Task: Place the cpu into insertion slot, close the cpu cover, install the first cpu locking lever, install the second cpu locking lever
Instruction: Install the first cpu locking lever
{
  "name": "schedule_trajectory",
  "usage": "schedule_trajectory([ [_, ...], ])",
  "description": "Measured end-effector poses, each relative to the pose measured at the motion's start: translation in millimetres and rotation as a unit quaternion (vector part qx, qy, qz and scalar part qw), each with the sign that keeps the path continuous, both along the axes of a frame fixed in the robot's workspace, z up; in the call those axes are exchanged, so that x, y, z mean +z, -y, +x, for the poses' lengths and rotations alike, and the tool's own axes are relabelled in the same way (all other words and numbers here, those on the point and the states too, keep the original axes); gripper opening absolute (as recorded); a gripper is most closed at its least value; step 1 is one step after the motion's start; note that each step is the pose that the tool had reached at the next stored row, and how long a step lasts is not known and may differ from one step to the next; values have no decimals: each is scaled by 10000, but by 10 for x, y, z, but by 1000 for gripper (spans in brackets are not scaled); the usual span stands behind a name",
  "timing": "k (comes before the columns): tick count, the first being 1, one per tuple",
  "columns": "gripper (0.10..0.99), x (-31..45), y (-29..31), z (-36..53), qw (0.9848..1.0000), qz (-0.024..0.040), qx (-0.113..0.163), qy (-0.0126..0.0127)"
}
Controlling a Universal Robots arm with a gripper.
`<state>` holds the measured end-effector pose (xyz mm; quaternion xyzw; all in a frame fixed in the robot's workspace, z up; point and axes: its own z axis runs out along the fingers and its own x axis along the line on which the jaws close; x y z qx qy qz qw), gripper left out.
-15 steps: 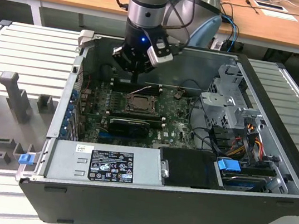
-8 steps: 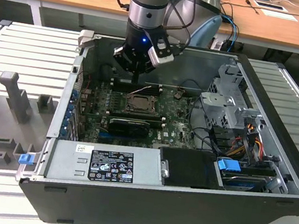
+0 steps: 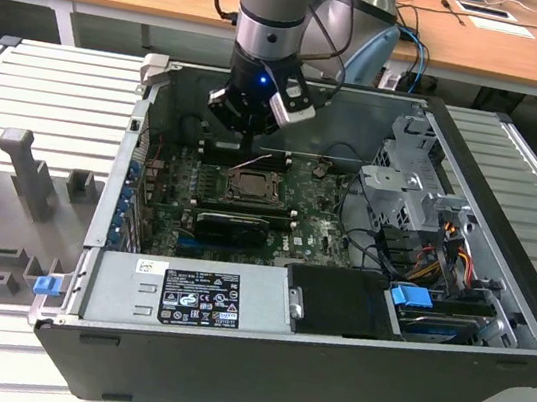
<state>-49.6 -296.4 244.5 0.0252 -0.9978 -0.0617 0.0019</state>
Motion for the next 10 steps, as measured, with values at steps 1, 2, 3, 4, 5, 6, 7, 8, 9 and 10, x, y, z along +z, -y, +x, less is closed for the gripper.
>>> schedule_trajectory([
  [1, 106, -3, 2, 1, 10000, 53, 0, 0],
  [2, 106, -14, 4, 2, 10000, 78, -3, 3],
  [3, 106, -23, 4, 2, 10000, 77, -10, 8],
  [4, 106, -40, 5, 9, 10000, 75, -18, 23],
  [5, 106, -50, 5, 18, 10000, 76, -18, 24],
  [6, 106, -57, 5, 20, 10000, 76, -18, 24],
  [7, 106, -60, 5, 22, 10000, 76, -18, 24],
  [8, 106, -64, 5, 23, 10000, 76, -18, 24],
  [9, 106, -68, 5, 25, 10000, 76, -18, 24],
  [10, 106, -71, 5, 27, 10000, 76, -18, 24],
])
